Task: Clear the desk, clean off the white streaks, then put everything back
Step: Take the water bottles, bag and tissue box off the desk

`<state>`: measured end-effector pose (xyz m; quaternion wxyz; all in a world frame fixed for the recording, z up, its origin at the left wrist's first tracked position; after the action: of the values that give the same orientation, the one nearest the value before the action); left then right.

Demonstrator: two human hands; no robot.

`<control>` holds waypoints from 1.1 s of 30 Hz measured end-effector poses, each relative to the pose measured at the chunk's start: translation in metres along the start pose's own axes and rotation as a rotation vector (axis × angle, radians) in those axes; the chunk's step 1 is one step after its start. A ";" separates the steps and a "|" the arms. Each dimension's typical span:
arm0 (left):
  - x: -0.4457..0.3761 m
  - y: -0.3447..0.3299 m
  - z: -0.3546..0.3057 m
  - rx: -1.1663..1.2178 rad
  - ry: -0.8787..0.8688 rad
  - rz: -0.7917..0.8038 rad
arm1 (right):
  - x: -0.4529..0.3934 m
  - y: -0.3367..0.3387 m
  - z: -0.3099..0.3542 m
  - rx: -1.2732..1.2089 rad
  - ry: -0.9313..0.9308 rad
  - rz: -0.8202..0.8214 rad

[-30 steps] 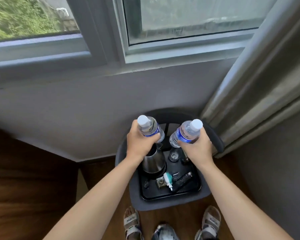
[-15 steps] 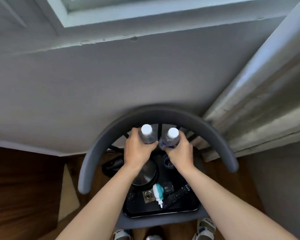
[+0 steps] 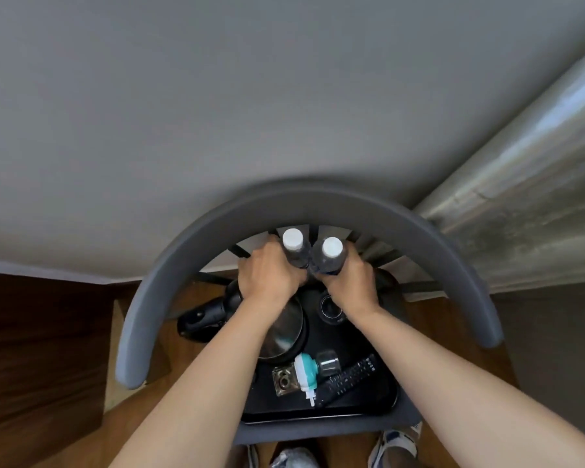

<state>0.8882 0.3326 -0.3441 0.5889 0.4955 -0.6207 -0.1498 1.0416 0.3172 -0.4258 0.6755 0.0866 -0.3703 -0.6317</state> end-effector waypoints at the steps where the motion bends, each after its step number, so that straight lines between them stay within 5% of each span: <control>1: -0.003 -0.001 -0.001 0.011 0.014 0.017 | -0.001 -0.001 0.000 -0.021 -0.008 0.009; 14: -0.008 -0.002 0.007 -0.052 0.042 -0.017 | -0.003 -0.008 0.005 0.052 -0.107 0.067; 22: -0.020 0.000 0.009 -0.165 0.100 0.122 | -0.001 -0.010 0.009 0.105 -0.148 0.103; 33: 0.038 0.036 0.034 -0.052 -0.094 -0.027 | 0.052 0.026 0.042 0.668 0.039 0.112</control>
<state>0.8494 0.3059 -0.3034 0.5696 0.4808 -0.6369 -0.1970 1.0323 0.2888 -0.3602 0.6504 0.2947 -0.5482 -0.4355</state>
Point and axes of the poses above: each hand's wrist, its own x-axis away from the middle knuckle, its own y-axis out of the back of the hand, z = x × y, the point moved 2 cm from there along -x, towards the middle knuckle, and after that the axes turned 10 degrees about z, right-handed, at the moved point
